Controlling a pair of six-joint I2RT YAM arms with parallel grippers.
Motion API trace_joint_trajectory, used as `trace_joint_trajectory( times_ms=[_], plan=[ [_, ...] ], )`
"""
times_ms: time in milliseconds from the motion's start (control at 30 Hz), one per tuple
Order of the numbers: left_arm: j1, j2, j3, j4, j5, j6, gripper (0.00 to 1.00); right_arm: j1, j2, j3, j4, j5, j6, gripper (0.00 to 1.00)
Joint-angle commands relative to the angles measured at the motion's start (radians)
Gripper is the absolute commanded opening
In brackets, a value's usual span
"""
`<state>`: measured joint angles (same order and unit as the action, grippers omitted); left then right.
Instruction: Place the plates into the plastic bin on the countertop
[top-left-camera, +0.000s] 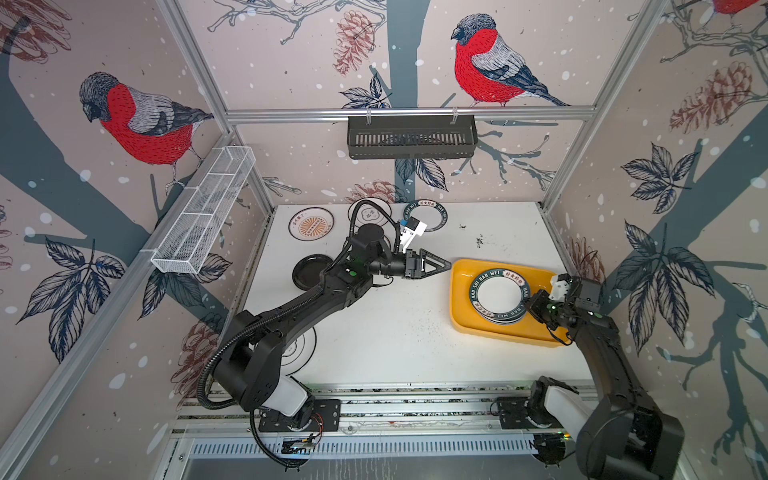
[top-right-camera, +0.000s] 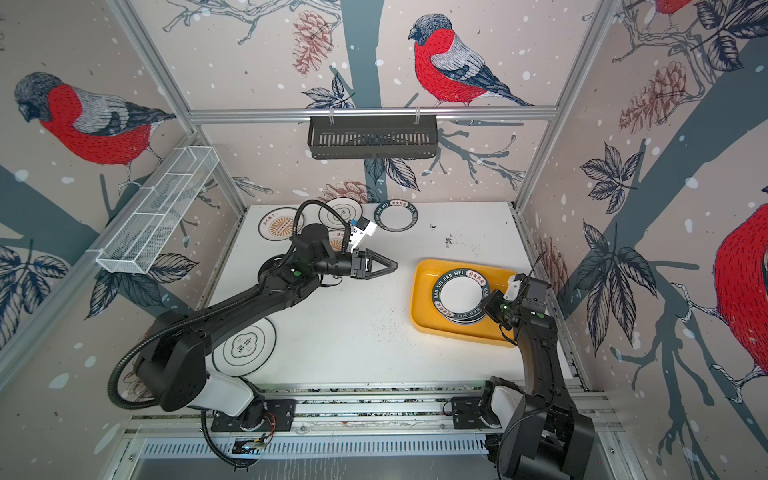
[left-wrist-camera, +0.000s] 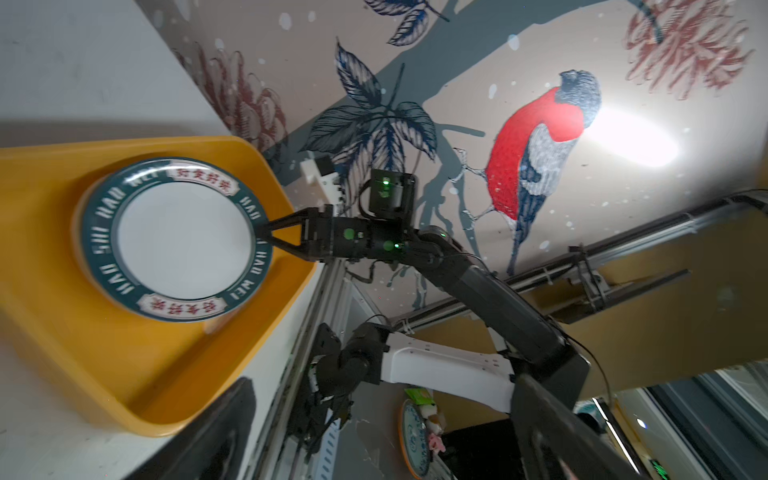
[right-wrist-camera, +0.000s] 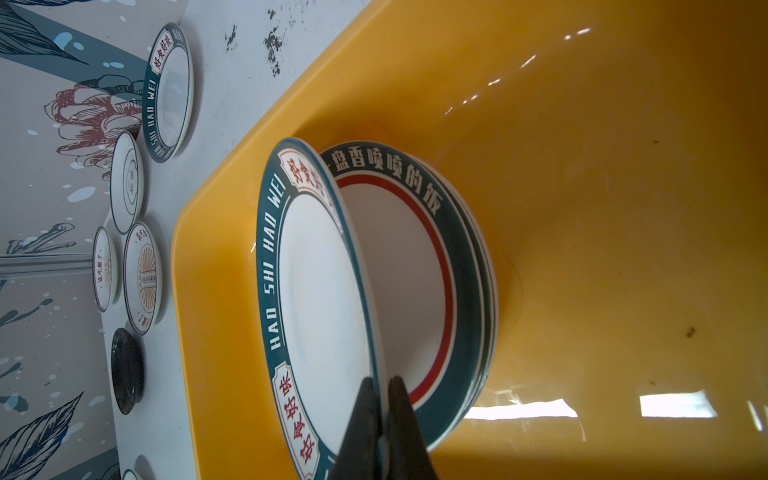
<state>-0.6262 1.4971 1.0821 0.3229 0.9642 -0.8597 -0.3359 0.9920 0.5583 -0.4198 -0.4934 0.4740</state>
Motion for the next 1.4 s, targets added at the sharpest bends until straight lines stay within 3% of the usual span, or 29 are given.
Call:
trace_joint_trajectory(
  times_ms=[0, 167, 267, 433, 600, 767, 1033, 1167, 1367],
  plan=[
    [0.003, -0.008, 0.036, -0.333, -0.151, 0.326, 0.96, 0.000, -0.026, 0.011, -0.033, 0.002, 0.001, 0.02],
    [0.003, -0.053, -0.020, -0.359, -0.378, 0.450, 0.96, -0.001, -0.100, 0.018, -0.036, -0.040, 0.003, 0.02],
    [0.010, -0.055, -0.055, -0.349, -0.430, 0.473, 0.96, -0.007, -0.122, -0.035, 0.008, -0.031, 0.012, 0.03],
    [0.010, -0.051, -0.070, -0.378, -0.439, 0.511, 0.96, -0.041, -0.007, 0.013, -0.037, -0.058, -0.037, 0.02],
    [0.010, -0.052, -0.079, -0.358, -0.442, 0.525, 0.96, -0.042, 0.009, -0.003, 0.040, -0.079, 0.001, 0.02],
    [0.010, -0.038, -0.079, -0.347, -0.450, 0.534, 0.96, -0.044, 0.049, 0.011, -0.006, -0.061, -0.034, 0.02],
    [0.010, -0.017, -0.079, -0.351, -0.444, 0.515, 0.96, -0.044, 0.071, -0.019, -0.004, -0.007, -0.019, 0.19],
    [0.011, -0.024, -0.079, -0.353, -0.441, 0.519, 0.96, -0.046, 0.077, -0.027, 0.010, 0.006, -0.010, 0.21],
    [0.011, -0.025, -0.079, -0.357, -0.444, 0.517, 0.96, -0.049, 0.080, -0.010, -0.006, 0.046, -0.006, 0.36]
  ],
)
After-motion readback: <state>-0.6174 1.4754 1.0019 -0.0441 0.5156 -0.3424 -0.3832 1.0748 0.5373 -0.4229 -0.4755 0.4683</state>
